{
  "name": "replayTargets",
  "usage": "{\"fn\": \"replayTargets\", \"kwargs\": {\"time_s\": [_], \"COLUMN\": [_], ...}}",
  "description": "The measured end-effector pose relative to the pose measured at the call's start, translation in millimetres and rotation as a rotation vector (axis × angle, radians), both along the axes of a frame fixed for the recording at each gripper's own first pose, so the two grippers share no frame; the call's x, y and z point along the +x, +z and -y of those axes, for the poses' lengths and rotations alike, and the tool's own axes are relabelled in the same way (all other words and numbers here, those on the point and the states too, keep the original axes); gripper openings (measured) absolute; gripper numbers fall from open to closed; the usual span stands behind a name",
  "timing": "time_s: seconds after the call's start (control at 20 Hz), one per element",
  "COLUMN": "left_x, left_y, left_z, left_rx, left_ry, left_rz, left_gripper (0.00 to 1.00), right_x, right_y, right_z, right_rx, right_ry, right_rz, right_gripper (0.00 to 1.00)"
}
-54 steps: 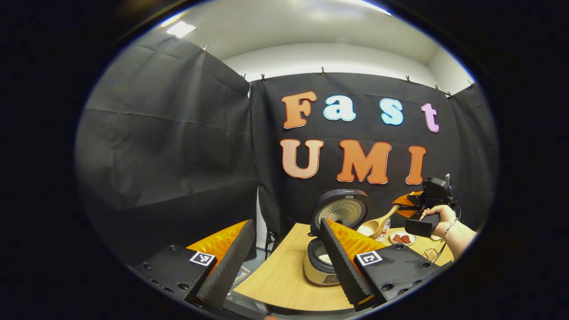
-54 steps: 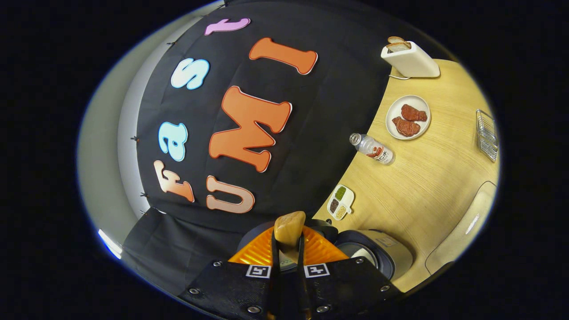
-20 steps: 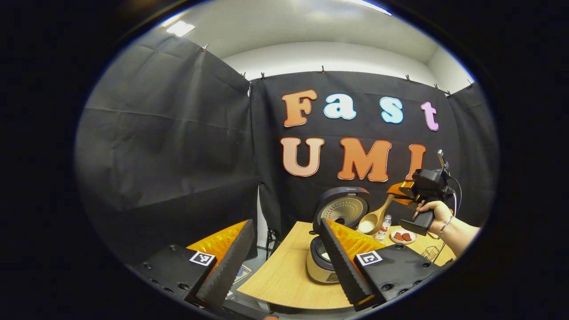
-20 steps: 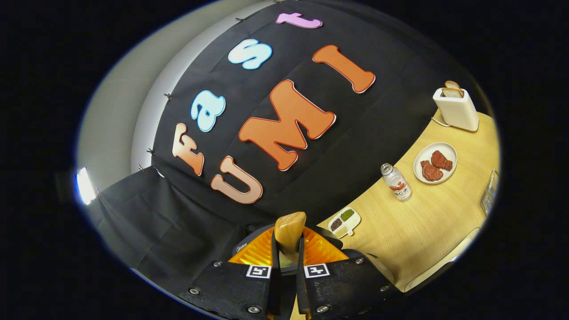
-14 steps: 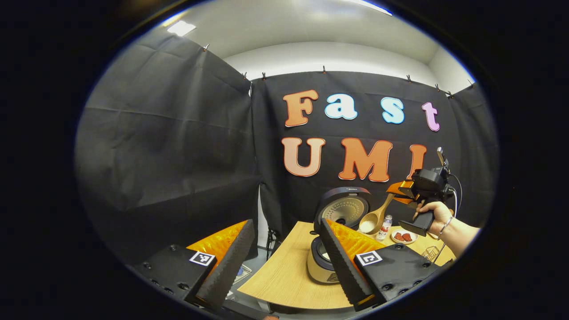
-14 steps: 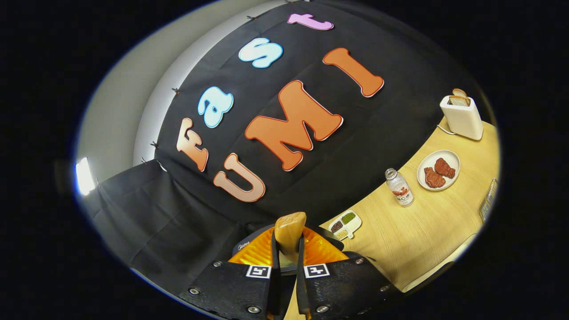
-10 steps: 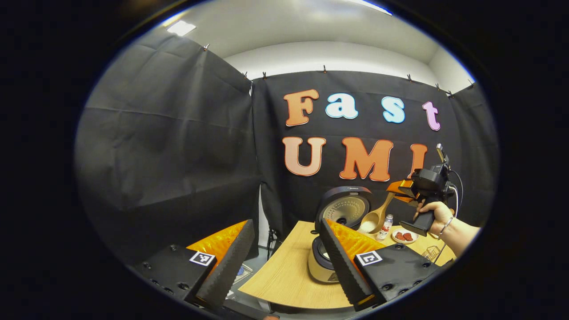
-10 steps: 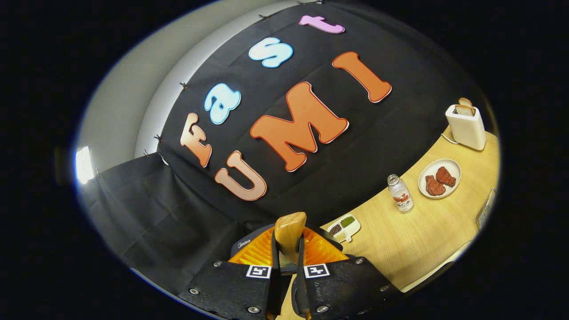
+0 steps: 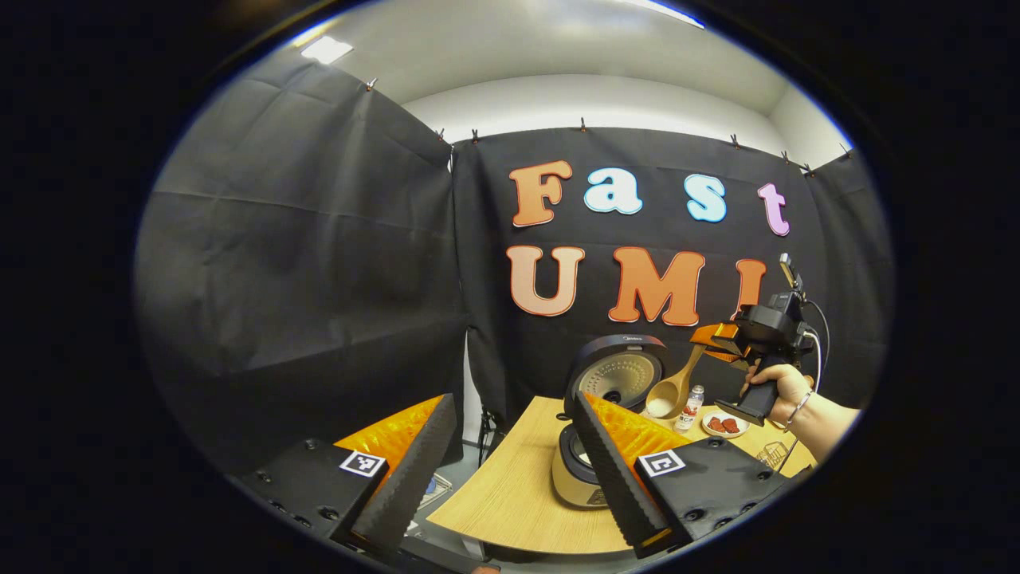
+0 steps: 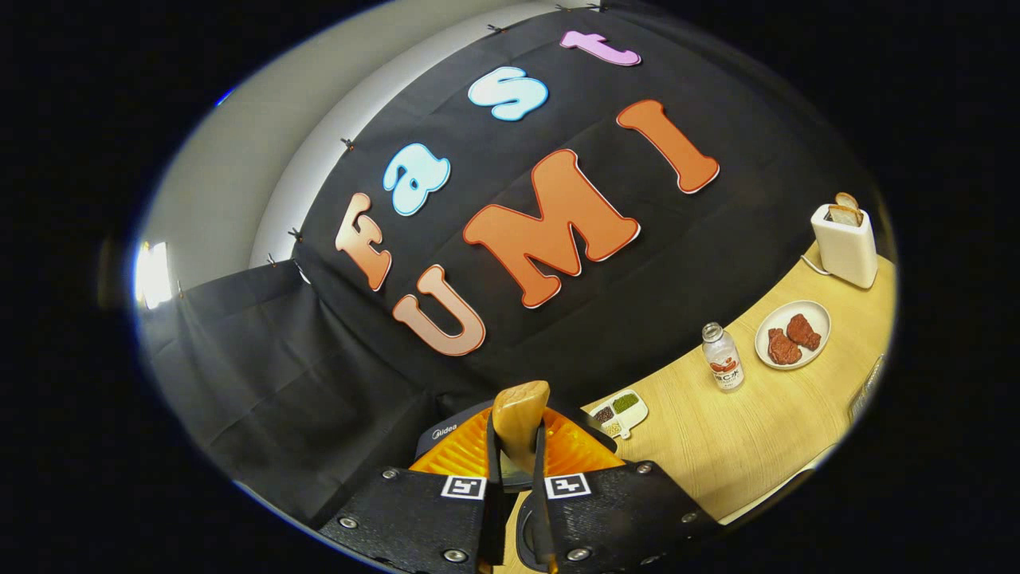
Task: Close the left gripper, press the button to open the rice cooker; take a wooden spoon from the chopstick holder with the right hand, scoop a spoonful of rice and pour it into the rice cooker, then put the wooden spoon back into the chopstick holder.
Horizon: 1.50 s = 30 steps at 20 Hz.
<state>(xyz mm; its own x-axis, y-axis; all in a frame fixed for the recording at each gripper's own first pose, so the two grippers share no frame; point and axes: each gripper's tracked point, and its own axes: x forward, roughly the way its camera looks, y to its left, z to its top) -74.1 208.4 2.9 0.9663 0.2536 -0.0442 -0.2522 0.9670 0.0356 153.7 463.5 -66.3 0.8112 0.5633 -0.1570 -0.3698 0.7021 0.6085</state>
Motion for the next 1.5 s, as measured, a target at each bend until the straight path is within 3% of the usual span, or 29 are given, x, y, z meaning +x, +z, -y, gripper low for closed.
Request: {"fn": "replayTargets", "kwargs": {"time_s": [0.9,1.5], "left_x": [5,9], "left_y": [-8,-17], "left_z": [-1,-10], "left_rx": [-0.002,-0.011], "left_ry": [0.005,0.023], "left_rz": [-0.017,-0.039], "left_gripper": [0.98,0.99], "right_x": [-8,-23], "right_y": [10,-12], "right_z": [-19,-36], "right_rx": [-0.149,-0.289], "right_ry": [0.078,0.157], "right_rz": [0.184,0.301], "right_gripper": [0.13,0.13]}}
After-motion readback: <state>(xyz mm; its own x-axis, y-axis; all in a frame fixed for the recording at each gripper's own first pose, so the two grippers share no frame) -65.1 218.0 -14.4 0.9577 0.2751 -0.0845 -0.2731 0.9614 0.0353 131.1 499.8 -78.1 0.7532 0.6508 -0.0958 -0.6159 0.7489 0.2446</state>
